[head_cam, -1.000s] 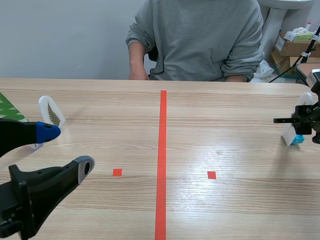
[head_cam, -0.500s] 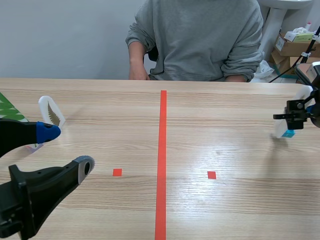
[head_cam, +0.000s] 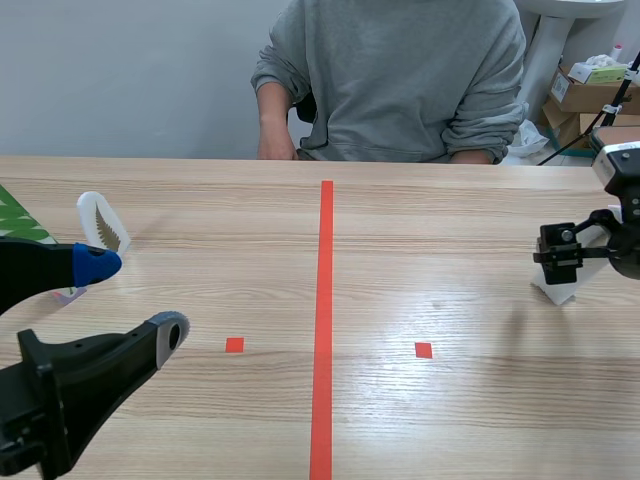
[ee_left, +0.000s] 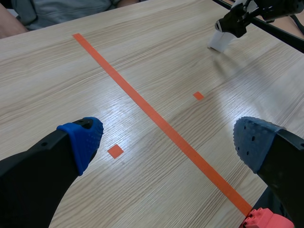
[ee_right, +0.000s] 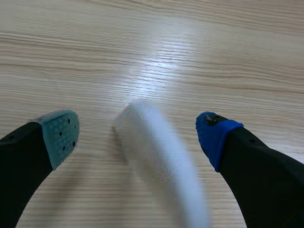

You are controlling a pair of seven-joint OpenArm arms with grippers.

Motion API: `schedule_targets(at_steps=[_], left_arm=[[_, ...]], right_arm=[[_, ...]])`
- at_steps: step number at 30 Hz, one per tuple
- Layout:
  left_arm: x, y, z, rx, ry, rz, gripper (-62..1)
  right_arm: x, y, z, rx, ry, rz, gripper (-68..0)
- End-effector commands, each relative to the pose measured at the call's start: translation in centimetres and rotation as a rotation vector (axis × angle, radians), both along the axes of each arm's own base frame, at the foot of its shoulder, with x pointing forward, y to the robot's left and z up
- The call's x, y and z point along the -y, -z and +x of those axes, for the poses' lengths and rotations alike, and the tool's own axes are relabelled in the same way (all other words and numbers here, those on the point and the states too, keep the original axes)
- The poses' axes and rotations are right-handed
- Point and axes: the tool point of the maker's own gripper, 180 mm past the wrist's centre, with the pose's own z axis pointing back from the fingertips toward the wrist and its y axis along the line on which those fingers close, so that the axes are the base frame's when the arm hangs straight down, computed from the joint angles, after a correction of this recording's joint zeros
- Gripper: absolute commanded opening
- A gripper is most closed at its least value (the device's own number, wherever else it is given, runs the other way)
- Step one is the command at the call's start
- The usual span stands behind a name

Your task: Do the leaf sorting experiment

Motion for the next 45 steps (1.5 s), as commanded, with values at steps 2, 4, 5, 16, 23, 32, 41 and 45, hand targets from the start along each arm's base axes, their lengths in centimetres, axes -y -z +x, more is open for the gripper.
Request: schedule_targets(at_steps=[2, 4, 5, 16, 23, 32, 41, 45], left_arm=[[0.1, -0.6, 0.2, 0.017, -0.005, -0.024, -2.2], [0.1, -0.6, 0.2, 0.017, -0.005, -0.024, -2.2], [0.1, -0.6, 0.2, 0.015, -0.005, -0.022, -2.2], [0.1, -0.6, 0.2, 0.015, -0.004, -0.022, -2.2], [0.1, -0.6, 0.2, 0.018, 0.000, -0.020, -2.2], [0.1, -0.7, 0.2, 0.021, 0.000, -0.022, -2.2], [0.1, -0.7, 0.2, 0.022, 0.000, -0.022, -2.2], [0.1, -0.7, 0.2, 0.022, 0.000, -0.022, -2.2]], right_arm=[[0.5, -3.4, 0.3, 0.075, 0.002, -0.006, -17.1], [0.0, -4.4, -0.4, 0.090, -0.006, -0.001, -17.1], [-0.1, -5.0, -0.8, 0.103, -0.011, -0.005, -17.1], [-3.8, -9.1, -8.2, 0.162, -0.193, 0.031, -17.1], [-10.9, -10.2, -12.6, 0.163, -0.491, 0.198, -17.1], [-14.5, -10.9, -15.7, 0.159, -0.662, 0.325, -12.1], [-14.6, -11.2, -15.5, 0.170, -0.666, 0.321, -6.7], [-14.4, -10.8, -15.5, 0.154, -0.668, 0.301, -6.7]])
